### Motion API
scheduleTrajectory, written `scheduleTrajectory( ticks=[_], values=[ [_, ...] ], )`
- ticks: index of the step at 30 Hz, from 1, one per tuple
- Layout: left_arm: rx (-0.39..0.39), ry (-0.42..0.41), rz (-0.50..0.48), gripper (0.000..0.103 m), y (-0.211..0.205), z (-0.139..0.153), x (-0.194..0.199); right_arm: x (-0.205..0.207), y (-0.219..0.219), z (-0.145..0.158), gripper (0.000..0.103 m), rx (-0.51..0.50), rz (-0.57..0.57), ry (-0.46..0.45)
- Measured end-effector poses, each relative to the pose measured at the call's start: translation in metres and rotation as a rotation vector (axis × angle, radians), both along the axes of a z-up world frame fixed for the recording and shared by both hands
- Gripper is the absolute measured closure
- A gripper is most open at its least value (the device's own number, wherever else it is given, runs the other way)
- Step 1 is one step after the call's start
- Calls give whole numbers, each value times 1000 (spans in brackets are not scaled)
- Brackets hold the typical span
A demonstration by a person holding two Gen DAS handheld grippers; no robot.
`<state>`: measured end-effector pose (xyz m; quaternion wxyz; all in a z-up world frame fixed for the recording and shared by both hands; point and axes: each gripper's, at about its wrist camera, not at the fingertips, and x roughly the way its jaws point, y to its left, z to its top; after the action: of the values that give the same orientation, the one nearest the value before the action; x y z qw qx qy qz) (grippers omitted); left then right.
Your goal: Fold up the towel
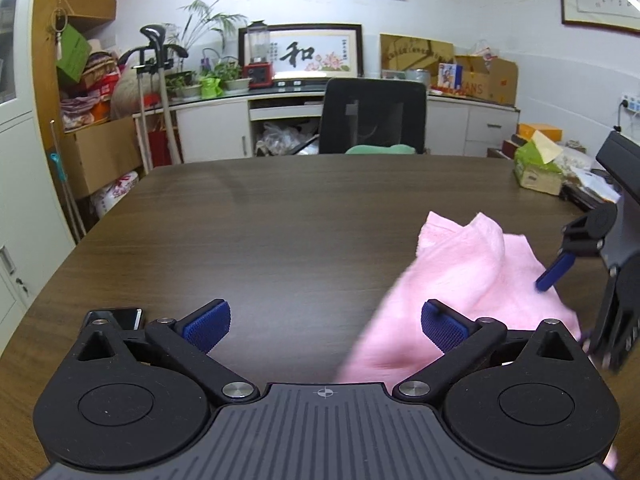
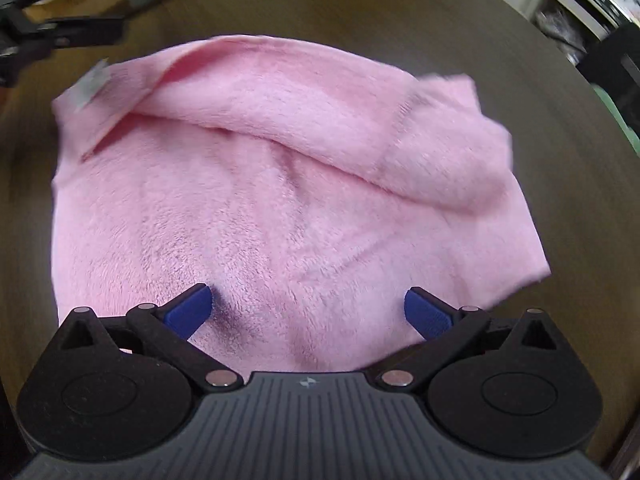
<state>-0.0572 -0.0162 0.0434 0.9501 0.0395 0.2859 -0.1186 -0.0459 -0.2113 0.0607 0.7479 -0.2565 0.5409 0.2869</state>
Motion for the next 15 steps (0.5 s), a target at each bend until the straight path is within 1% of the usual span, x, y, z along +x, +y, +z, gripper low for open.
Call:
scheduleTrajectory(
  ticks=[1,3,4,5,6,8,10,12,14,15],
  values=[
    [-3,3,-9,0,-2,-1,0,1,-10,3,0,-28,-26,-25],
    [-10,6,-32,0,-9,-5,2,-1,-33,16,0,-37,-79,-95],
    [-14,6,-34,0,-9,-7,4,-1,-40,23,0,8,-115,-108],
    [-18,7,-37,0,-10,-9,6,-3,-50,34,0,92,-167,-137],
    [-23,7,-39,0,-11,-11,9,-5,-53,40,0,138,-183,-168],
    [-36,13,-36,0,-10,-15,14,-6,-48,45,0,178,-222,-235],
    [-64,24,-22,0,-5,-18,25,-1,-33,43,0,161,-245,-275],
    [-85,27,1,0,3,-20,31,7,-16,35,0,134,-244,-280],
    [-107,32,23,0,13,-23,34,12,8,23,0,85,-209,-246],
    [-116,35,34,0,19,-23,35,16,22,19,0,46,-187,-233]
  ],
)
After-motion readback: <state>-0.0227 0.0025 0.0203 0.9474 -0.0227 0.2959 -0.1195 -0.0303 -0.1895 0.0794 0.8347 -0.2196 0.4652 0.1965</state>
